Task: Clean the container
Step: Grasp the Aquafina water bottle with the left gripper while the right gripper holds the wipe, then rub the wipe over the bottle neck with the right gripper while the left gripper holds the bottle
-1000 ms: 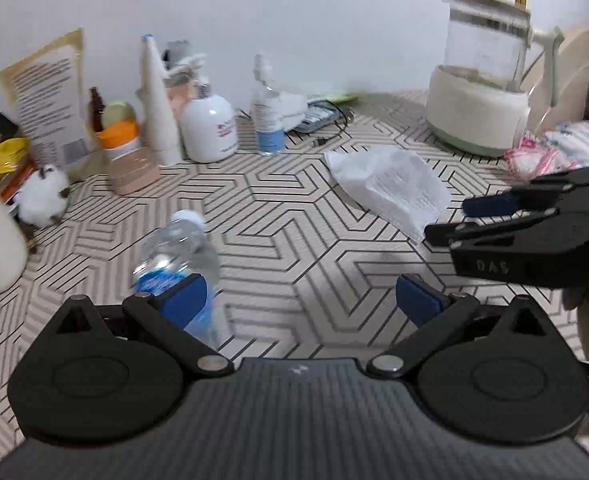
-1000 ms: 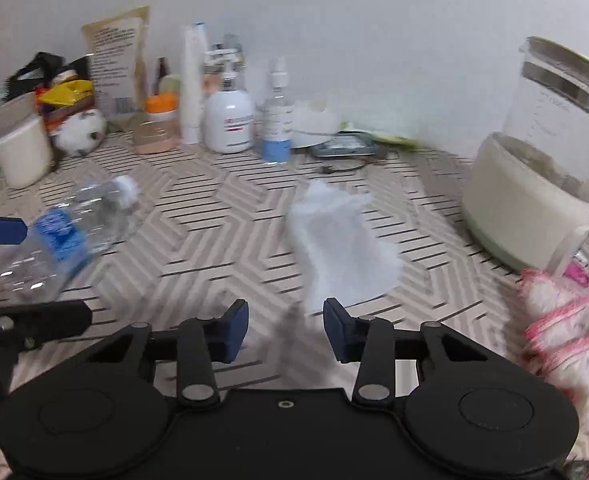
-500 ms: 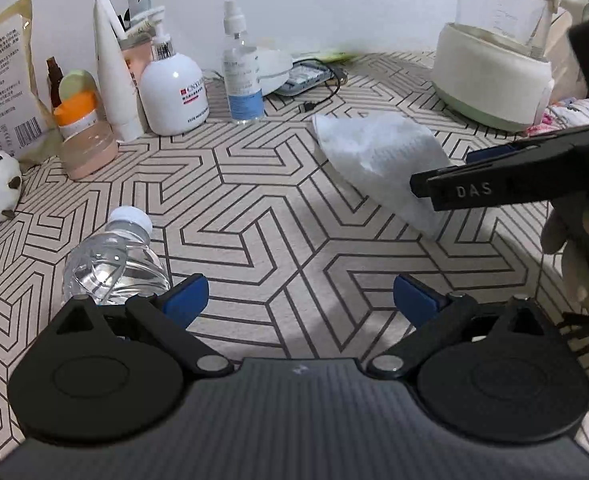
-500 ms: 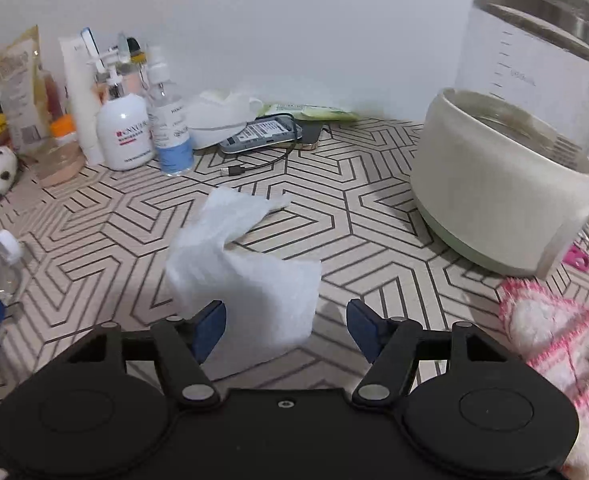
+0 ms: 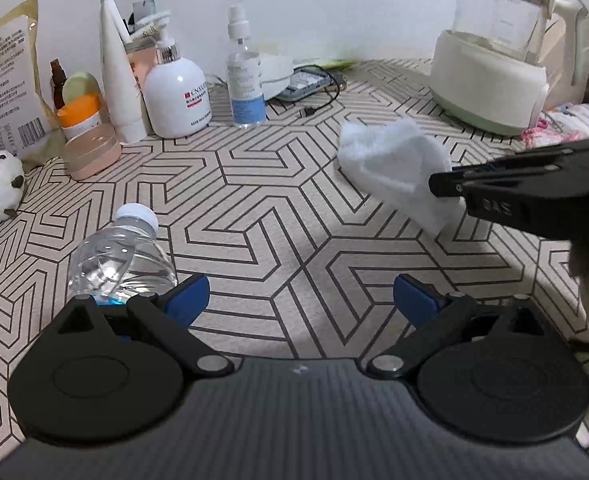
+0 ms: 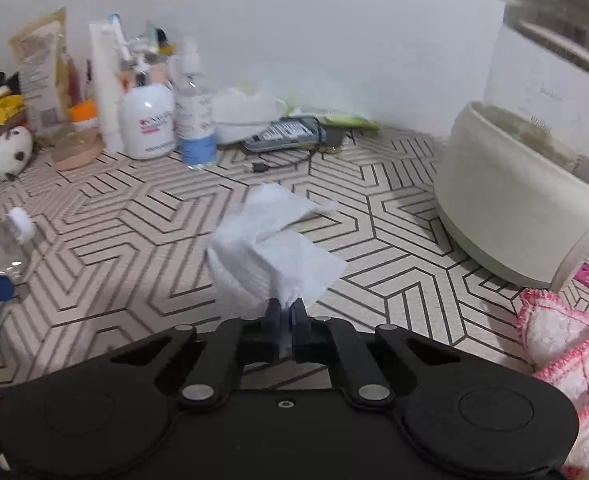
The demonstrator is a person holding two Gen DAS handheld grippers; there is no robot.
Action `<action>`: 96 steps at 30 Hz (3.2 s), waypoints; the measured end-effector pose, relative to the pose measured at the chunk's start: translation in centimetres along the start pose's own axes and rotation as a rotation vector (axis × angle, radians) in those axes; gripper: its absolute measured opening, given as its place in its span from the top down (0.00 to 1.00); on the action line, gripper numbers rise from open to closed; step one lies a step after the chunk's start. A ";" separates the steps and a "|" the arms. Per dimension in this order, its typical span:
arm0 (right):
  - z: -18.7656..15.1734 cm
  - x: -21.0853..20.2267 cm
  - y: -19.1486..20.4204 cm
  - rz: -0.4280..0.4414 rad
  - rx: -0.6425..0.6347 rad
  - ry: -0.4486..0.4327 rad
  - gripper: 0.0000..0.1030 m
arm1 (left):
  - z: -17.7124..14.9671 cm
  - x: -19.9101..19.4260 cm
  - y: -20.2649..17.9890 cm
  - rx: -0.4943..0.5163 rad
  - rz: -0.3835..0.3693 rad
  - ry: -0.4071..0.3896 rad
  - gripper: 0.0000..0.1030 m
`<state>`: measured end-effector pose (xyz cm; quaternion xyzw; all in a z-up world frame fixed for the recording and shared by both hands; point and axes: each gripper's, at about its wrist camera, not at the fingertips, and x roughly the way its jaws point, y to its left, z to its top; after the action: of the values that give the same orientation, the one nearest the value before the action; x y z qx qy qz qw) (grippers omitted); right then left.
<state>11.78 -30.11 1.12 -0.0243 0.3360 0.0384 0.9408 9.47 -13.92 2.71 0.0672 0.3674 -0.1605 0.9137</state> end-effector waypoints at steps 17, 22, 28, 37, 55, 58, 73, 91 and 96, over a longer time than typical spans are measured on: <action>-1.7 -6.9 6.0 0.284 0.014 -0.077 0.94 | -5.2 -8.5 7.3 -0.078 0.119 -0.137 0.00; -0.9 -6.7 8.8 0.400 -0.020 -0.068 0.94 | -6.0 -8.3 10.9 -0.187 0.091 -0.103 0.00; 0.2 -6.7 11.7 0.479 -0.050 -0.069 0.94 | -5.7 -8.6 10.8 -0.110 0.088 -0.101 0.00; 1.8 -6.9 13.8 0.605 -0.054 -0.035 0.94 | -5.0 -6.7 10.6 -0.058 -0.054 -0.033 0.00; 4.7 -1.1 15.8 0.718 -0.065 0.144 0.60 | -4.0 -3.1 11.7 -0.012 -0.105 0.027 0.02; 4.4 -2.3 14.8 0.753 -0.071 0.109 0.45 | -4.1 -2.7 11.6 0.002 -0.107 0.010 0.05; 5.0 -4.3 10.5 0.480 -0.106 -0.078 0.25 | -4.8 -1.6 12.4 -0.088 -0.268 0.048 0.24; 3.7 4.3 7.9 0.727 0.180 0.213 0.94 | -5.2 -2.2 10.8 0.002 -0.169 0.043 0.31; 4.1 2.1 10.5 0.763 0.068 0.176 0.94 | -5.4 -2.4 10.9 -0.006 -0.157 0.032 0.31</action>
<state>15.09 -19.27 2.72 0.1304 0.4016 0.3718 0.8267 8.07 -1.84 0.57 0.0381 0.3865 -0.2294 0.8925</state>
